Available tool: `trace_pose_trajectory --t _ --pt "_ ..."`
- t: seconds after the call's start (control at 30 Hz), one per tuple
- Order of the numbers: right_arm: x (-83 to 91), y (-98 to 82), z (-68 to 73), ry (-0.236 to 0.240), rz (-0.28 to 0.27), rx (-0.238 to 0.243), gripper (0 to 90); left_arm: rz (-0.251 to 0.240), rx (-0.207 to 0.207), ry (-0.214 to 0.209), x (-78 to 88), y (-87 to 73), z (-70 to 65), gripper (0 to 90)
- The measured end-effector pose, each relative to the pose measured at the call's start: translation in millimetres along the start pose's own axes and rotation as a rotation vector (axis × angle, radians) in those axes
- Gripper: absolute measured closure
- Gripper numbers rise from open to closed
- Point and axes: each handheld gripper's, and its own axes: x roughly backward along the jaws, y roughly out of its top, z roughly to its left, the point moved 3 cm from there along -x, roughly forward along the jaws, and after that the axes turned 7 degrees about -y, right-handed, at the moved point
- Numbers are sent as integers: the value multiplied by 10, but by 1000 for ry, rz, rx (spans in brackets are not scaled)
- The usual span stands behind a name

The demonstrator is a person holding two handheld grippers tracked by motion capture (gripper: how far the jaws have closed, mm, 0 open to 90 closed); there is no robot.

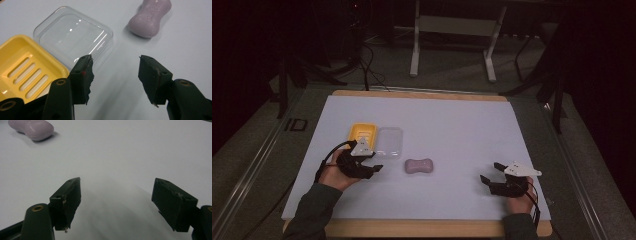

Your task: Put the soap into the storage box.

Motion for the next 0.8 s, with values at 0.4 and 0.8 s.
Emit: trace_pose_trajectory --t 0.4,0.8 --pt "0 0 0 2 0 4 231 33 -60 -21 -33 153 -25 454" --pt "0 0 0 3 0 3 231 67 -91 -47 -105 250 -15 452"
